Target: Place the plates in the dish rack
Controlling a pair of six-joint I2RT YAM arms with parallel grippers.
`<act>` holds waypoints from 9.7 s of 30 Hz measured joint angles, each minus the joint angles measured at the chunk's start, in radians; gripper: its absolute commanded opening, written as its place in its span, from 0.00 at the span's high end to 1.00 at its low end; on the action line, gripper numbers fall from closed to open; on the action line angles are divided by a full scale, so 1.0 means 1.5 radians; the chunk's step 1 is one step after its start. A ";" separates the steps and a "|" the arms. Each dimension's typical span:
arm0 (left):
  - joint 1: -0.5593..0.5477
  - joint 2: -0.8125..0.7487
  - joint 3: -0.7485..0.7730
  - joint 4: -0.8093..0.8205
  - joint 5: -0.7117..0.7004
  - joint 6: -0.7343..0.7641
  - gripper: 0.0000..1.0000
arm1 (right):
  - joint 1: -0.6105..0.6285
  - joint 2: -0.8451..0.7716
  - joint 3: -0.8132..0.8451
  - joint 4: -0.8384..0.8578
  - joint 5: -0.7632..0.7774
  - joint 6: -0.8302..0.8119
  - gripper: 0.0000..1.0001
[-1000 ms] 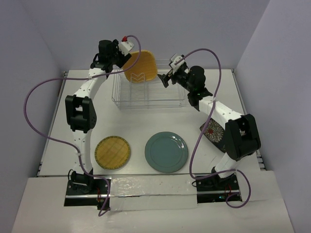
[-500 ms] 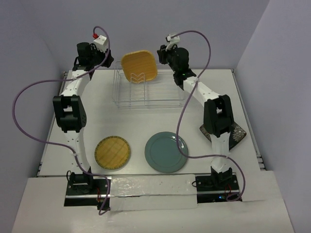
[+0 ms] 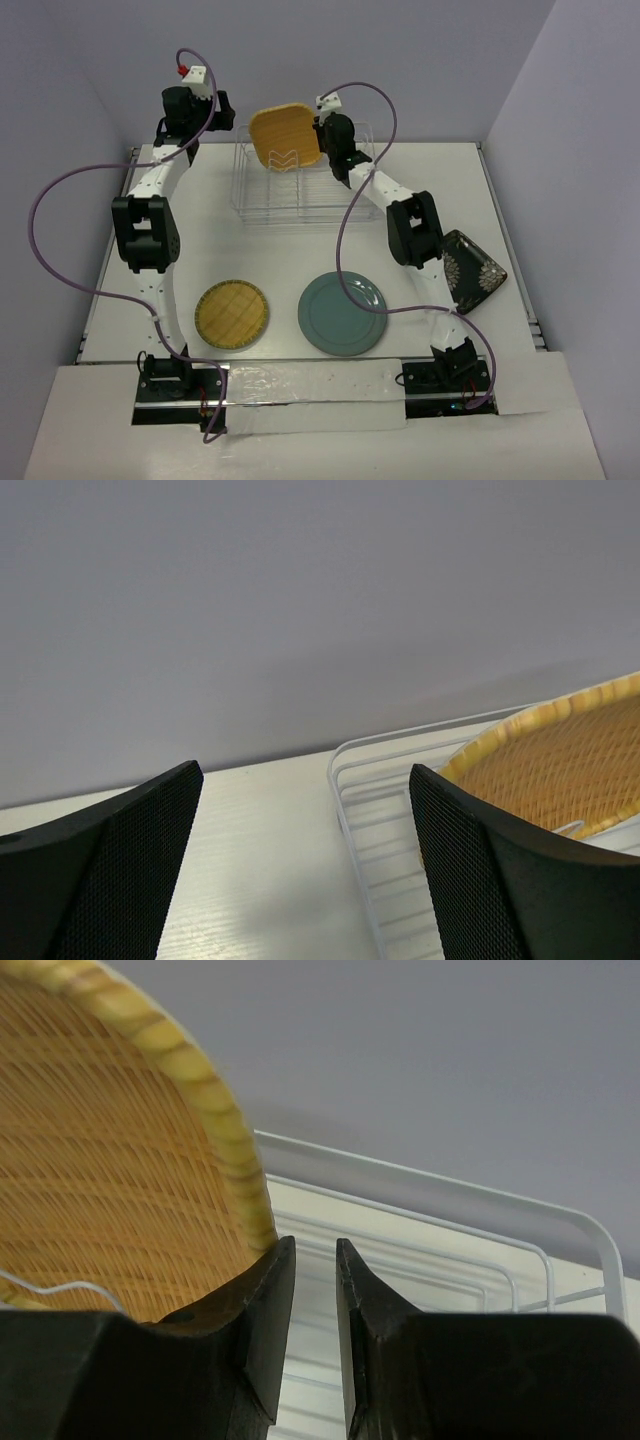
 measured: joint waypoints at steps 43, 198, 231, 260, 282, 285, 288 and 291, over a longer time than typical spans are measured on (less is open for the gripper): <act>-0.026 0.045 0.029 -0.004 0.226 0.095 0.15 | 0.024 -0.043 -0.054 -0.153 -0.093 0.127 0.59; -0.536 -1.026 -1.034 -0.430 -0.367 -0.864 0.01 | 0.045 -1.226 -1.245 -0.329 -0.189 0.548 0.00; -0.335 -0.738 -0.852 -0.815 -0.491 -1.081 0.01 | 0.011 -1.131 -1.244 -0.255 -0.219 0.498 0.00; -0.348 -0.622 -0.896 -0.707 -0.464 -1.045 0.01 | -0.100 -1.112 -1.270 -0.184 -0.362 0.474 0.00; -0.423 -0.714 -1.020 -0.321 -0.479 -1.000 0.27 | -0.104 -1.140 -1.270 -0.180 -0.369 0.472 0.00; -0.432 -0.740 -1.061 -0.249 -0.479 -1.021 0.33 | -0.104 -1.140 -1.270 -0.180 -0.368 0.472 0.00; -0.436 -0.749 -1.085 -0.206 -0.475 -1.048 0.37 | -0.104 -1.144 -1.270 -0.180 -0.364 0.474 0.00; -0.439 -0.753 -1.106 -0.161 -0.471 -1.058 0.47 | -0.104 -1.152 -1.270 -0.180 -0.357 0.478 0.00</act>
